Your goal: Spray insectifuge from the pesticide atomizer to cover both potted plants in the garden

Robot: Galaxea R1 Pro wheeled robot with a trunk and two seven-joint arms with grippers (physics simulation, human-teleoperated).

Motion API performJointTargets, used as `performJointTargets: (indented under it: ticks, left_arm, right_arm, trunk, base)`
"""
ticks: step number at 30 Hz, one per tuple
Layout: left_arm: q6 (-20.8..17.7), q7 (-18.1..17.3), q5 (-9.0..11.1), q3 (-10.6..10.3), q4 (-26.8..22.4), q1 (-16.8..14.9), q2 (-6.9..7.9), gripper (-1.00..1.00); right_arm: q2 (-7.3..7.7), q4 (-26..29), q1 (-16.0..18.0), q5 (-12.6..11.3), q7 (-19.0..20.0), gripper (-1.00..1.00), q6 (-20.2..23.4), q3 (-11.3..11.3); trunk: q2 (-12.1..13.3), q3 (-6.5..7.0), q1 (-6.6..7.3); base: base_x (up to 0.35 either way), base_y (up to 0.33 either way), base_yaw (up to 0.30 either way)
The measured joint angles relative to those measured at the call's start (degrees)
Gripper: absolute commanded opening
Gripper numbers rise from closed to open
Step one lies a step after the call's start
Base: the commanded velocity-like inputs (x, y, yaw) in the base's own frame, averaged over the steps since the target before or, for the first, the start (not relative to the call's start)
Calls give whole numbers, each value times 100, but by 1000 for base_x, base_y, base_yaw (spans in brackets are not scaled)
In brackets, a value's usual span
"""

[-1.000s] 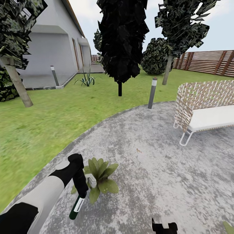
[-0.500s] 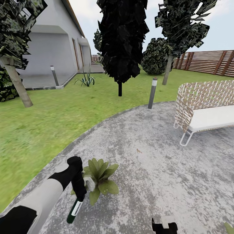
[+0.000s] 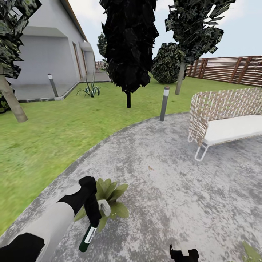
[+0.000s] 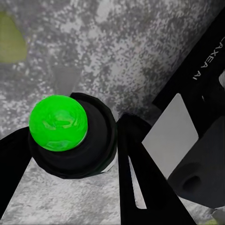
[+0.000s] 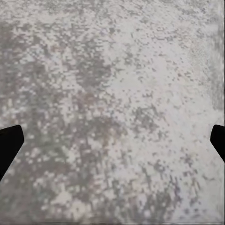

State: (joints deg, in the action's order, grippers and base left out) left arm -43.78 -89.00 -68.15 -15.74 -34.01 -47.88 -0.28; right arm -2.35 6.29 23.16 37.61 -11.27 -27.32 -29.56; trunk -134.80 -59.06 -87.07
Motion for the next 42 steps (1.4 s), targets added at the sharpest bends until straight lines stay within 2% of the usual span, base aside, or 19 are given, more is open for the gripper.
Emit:
performJointTargets:
  ticks: [4,5,9,10,13,22,37,42]
  left_arm:
    - [-12,-46,-78,-22,-1,-64,-117,-100]
    - [-17,-46,-186,-52,3,-102,-161,-100]
    - [-26,-46,-839,-133,7,-225,-416,-100]
    - [-26,-46,-959,-141,2,-235,-452,-100]
    - [-26,-46,-1153,-142,-13,-251,-482,-100]
    - [-8,-46,-1193,-93,-117,-154,-398,-100]
    - [-17,-46,-1137,-68,-118,-149,-447,-100]
    - [-12,-45,-1139,-85,-98,-151,-443,-100]
  right_arm:
    - [0,-1,1,-1,0,100,1,0]
    - [0,-2,1,-1,-1,100,1,0]
    - [0,0,1,1,-1,100,1,0]
    - [0,0,1,0,-1,100,1,0]
    - [0,-1,1,1,-1,100,1,0]
    - [0,-2,1,1,-1,100,1,0]
    - [0,-2,1,1,-1,100,1,0]
    - [0,0,0,1,0,100,0,0]
  trunk:
    - [0,0,0]
    - [0,0,0]
    - [0,0,0]
    - [0,0,0]
    - [0,0,0]
    - [0,0,0]
    - [0,0,0]
    - [0,0,0]
  base:
    - [0,0,-60]
    - [0,0,-12]
    - [0,0,-3]
    - [0,0,0]
    - [0,0,0]
    - [0,0,0]
    - [86,0,-2]
    - [1,0,-197]
